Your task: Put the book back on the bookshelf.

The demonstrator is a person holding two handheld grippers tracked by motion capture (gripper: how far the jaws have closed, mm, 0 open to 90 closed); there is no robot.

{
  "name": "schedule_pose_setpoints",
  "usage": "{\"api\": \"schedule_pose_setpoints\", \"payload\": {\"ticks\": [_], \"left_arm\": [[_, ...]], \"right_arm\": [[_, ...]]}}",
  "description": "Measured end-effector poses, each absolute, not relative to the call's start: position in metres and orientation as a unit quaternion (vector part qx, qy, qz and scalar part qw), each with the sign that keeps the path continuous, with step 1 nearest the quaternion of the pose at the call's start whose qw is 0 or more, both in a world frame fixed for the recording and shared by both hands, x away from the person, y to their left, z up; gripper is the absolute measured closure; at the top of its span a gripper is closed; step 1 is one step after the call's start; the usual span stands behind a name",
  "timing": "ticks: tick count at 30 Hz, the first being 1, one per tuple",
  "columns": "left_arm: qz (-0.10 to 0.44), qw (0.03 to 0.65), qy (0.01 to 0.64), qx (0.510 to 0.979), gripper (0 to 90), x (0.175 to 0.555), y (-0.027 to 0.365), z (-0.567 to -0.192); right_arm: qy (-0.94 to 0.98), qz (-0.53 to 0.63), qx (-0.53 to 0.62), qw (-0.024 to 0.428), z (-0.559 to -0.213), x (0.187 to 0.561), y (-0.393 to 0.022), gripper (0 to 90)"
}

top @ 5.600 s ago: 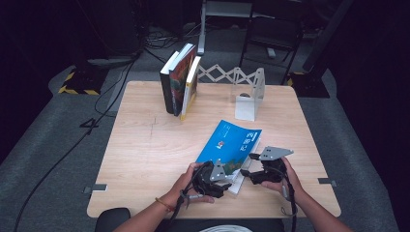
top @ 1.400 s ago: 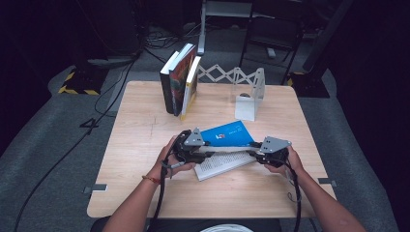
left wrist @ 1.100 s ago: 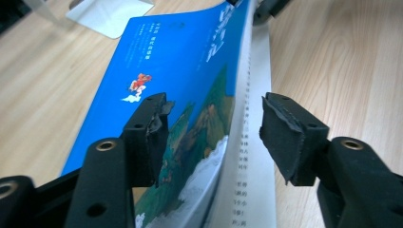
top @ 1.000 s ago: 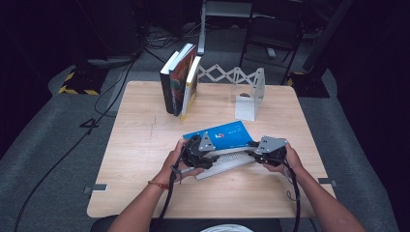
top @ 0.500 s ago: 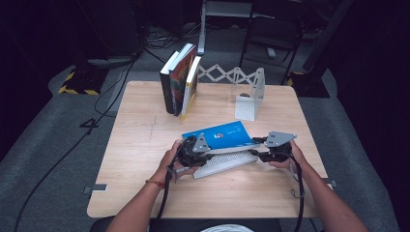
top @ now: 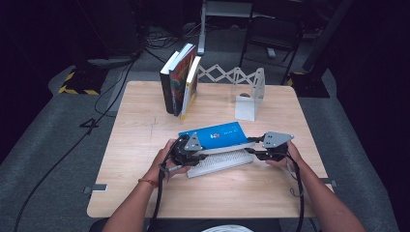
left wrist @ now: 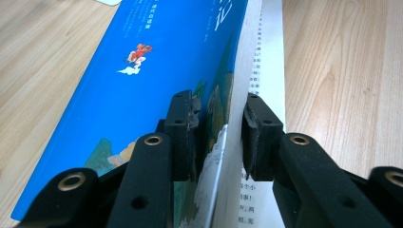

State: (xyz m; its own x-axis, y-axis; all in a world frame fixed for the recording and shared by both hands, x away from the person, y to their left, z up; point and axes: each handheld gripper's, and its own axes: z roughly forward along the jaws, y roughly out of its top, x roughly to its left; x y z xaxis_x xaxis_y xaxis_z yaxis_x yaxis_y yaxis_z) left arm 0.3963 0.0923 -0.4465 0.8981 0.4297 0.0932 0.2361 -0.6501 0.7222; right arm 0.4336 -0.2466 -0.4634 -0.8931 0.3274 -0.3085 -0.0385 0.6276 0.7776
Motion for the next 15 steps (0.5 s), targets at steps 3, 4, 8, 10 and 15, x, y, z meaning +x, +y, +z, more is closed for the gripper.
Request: {"api": "schedule_pose_setpoints", "payload": {"ticks": [3,4,8,10,15], "left_arm": [[0.124,0.367,0.191,0.902,62.2,0.395,0.095,-0.443],[0.119,0.363,0.196,0.903,54.9,0.394,0.095,-0.441],[0.129,0.366,0.197,0.900,42.9,0.380,0.094,-0.428],[0.149,0.360,0.208,0.897,40.1,0.374,0.090,-0.423],[0.159,0.344,0.222,0.898,38.0,0.369,0.077,-0.420]], "right_arm": [[0.878,0.419,0.071,0.219,-0.462,0.430,-0.243,62.8],[0.881,0.414,0.063,0.221,-0.460,0.428,-0.241,63.7],[0.886,0.400,0.049,0.230,-0.454,0.420,-0.231,65.5],[0.885,0.401,0.044,0.232,-0.451,0.416,-0.225,66.7],[0.889,0.398,0.032,0.223,-0.444,0.407,-0.210,69.9]]}}
